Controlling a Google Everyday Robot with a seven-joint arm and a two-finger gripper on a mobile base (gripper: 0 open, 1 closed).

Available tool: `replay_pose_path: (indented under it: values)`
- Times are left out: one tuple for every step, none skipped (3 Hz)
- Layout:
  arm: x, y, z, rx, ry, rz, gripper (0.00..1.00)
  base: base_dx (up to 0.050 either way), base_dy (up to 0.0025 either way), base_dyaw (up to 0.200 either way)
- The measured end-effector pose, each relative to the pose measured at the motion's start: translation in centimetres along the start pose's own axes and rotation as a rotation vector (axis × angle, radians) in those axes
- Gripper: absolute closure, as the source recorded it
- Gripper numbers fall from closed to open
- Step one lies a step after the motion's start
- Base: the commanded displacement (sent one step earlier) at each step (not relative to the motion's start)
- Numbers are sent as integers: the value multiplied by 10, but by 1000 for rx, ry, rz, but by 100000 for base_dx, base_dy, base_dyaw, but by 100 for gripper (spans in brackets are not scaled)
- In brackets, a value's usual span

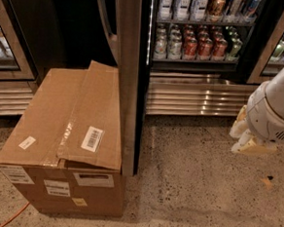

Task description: Close left fridge door

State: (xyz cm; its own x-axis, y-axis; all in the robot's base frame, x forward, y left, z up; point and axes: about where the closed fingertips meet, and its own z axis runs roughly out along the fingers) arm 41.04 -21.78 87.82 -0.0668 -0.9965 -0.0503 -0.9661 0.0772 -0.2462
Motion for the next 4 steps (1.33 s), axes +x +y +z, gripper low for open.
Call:
replay_pose_path:
  values:
    - [0,0,0,0,0,0,88,0,0,0]
    - [0,0,0,0,0,0,100,0,0,0]
    - [0,0,0,-1,1,-1,100,0,0,0]
    - [-14,1,2,-1,2,-24,100,0,0,0]
